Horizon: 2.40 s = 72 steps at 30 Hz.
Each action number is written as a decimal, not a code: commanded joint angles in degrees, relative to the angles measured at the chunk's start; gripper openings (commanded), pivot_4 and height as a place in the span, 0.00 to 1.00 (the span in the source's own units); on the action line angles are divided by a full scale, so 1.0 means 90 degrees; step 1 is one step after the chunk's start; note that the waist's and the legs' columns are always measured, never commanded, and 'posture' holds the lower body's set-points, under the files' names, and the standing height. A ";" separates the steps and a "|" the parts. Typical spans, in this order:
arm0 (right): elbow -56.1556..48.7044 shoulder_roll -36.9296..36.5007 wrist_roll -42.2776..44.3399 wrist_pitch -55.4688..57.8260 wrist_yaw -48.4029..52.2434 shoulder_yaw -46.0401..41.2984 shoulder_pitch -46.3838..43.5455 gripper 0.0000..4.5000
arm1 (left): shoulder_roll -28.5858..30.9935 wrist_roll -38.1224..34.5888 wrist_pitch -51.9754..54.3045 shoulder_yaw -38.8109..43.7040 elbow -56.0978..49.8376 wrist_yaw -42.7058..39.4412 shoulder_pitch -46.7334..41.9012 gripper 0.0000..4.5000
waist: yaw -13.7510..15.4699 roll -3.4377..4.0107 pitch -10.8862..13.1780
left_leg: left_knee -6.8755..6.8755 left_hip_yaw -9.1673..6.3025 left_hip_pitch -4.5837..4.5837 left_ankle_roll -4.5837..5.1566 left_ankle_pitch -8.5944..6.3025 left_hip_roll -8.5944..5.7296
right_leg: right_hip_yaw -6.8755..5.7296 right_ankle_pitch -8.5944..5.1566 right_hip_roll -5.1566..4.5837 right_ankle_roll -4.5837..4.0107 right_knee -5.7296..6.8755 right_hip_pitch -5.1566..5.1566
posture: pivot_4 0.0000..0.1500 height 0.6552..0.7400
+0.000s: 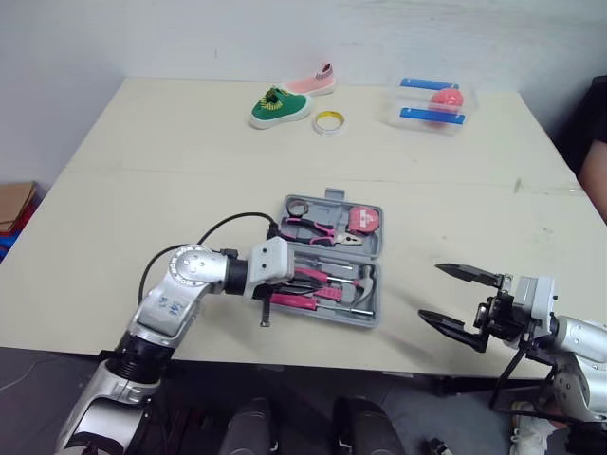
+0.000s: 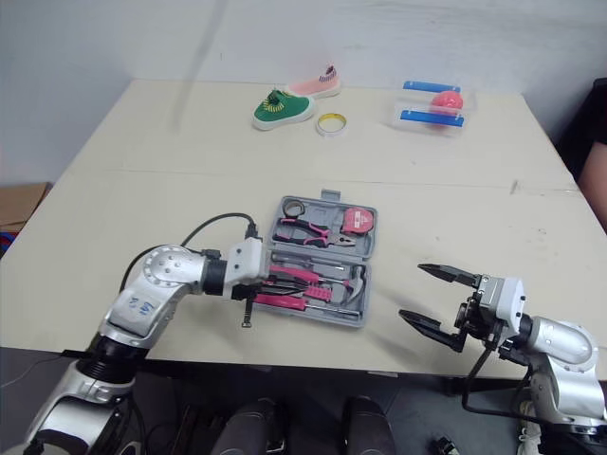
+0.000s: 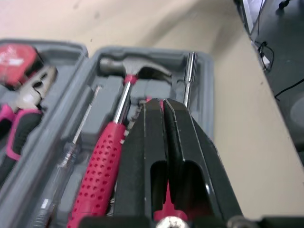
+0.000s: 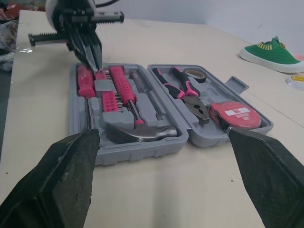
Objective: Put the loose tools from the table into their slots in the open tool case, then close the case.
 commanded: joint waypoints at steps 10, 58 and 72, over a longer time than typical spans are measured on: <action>-0.0238 0.0001 0.0033 -0.0092 -0.0366 -0.0218 0.0033 1.00 | 0.0042 0.0657 -0.0895 -0.0434 0.0820 -0.0067 0.0208 0.01 | -0.0005 0.0003 -0.0002 | 0.0000 -0.0002 0.0006 0.0001 -0.0001 0.0002 | -0.0001 0.0000 -0.0007 0.0000 0.0000 0.0007 | 1.00 1.00; 0.0749 0.0343 -0.2353 0.2306 -0.1945 0.2172 -0.2349 0.01 | -0.0589 0.0021 0.0268 0.1370 0.2134 0.1750 -0.0248 0.00 | -0.0136 0.0057 -0.0044 | 0.0002 0.0028 -0.0005 0.0008 -0.0013 0.0005 | -0.0020 0.0011 0.0000 0.0020 -0.0004 -0.0015 | 1.00 1.00; 0.0415 0.0219 -0.2332 0.2563 -0.1652 0.2239 -0.2230 0.01 | -0.0329 -0.0251 0.0958 0.1343 0.1031 0.1264 0.0653 0.00 | -0.0162 0.0057 -0.0045 | -0.0001 0.0027 -0.0005 0.0012 -0.0021 0.0001 | -0.0010 0.0010 -0.0011 0.0020 -0.0011 -0.0014 | 1.00 1.00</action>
